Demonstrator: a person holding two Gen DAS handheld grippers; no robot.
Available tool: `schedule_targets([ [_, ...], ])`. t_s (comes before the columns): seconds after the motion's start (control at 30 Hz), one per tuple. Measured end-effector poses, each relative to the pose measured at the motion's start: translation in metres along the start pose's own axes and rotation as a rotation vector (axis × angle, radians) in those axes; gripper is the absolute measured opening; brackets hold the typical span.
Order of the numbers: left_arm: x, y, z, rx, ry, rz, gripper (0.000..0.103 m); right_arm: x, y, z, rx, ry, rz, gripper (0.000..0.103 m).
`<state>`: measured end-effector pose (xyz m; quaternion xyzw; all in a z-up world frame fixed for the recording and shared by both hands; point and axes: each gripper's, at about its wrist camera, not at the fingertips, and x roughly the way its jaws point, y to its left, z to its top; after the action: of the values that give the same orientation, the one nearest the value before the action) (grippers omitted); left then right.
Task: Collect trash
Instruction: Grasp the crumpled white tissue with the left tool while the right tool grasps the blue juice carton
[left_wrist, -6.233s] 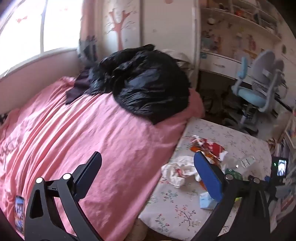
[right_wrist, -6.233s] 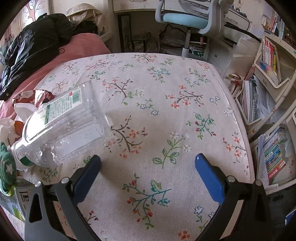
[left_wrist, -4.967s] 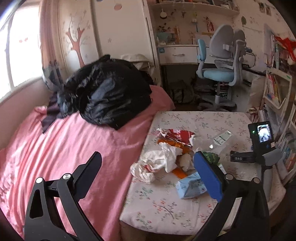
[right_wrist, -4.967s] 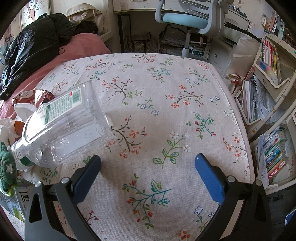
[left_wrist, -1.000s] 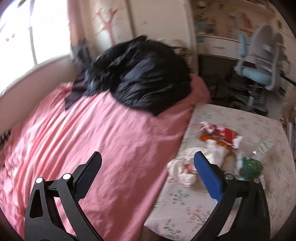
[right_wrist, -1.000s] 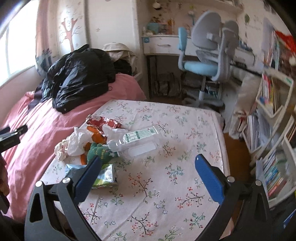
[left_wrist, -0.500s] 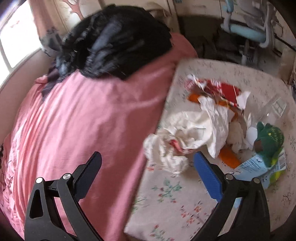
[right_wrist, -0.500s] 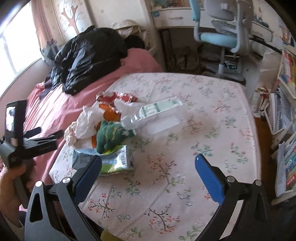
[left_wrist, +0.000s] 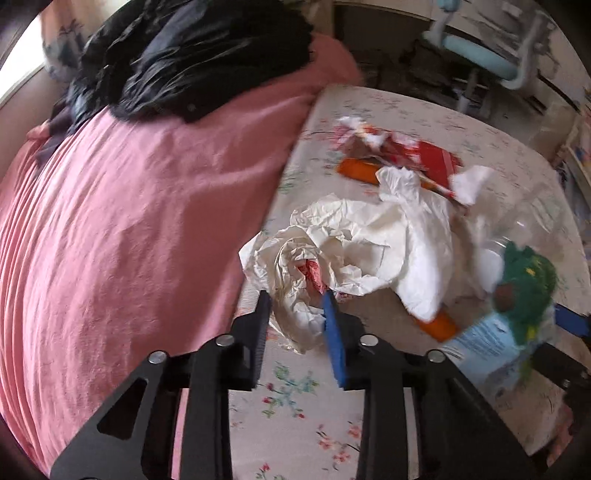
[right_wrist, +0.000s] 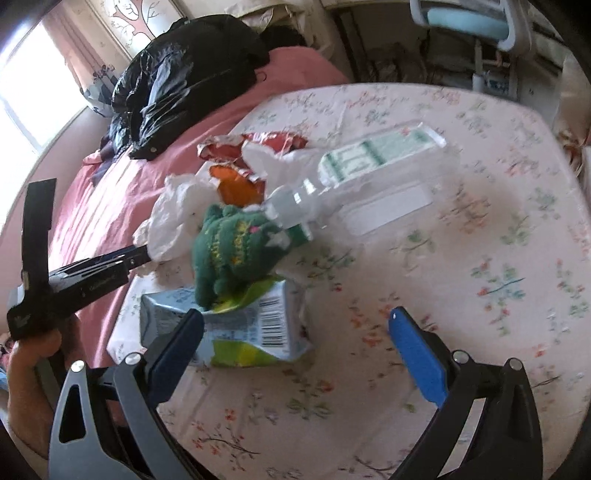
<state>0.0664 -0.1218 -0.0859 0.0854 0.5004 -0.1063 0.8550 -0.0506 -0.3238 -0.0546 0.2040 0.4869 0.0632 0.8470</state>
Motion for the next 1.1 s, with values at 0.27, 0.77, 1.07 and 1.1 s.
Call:
schedule_targets([
  [0.27, -0.029, -0.011, -0.024, 0.066, -0.021, -0.054, 0.018, -0.016, -0.006, -0.014, 0.033, 0.066, 0.146, 0.029],
  [0.77, -0.053, 0.000, -0.045, 0.083, -0.005, -0.057, 0.020, -0.078, 0.027, -0.030, -0.312, -0.105, -0.031, 0.085],
  [1.07, -0.065, 0.037, -0.038, -0.022, -0.023, -0.024, 0.051, -0.020, 0.101, -0.032, -0.737, -0.035, -0.033, 0.085],
  [1.1, -0.064, 0.041, -0.037, -0.035, -0.019, -0.017, 0.051, -0.013, 0.103, -0.033, -0.762, -0.022, -0.042, 0.085],
])
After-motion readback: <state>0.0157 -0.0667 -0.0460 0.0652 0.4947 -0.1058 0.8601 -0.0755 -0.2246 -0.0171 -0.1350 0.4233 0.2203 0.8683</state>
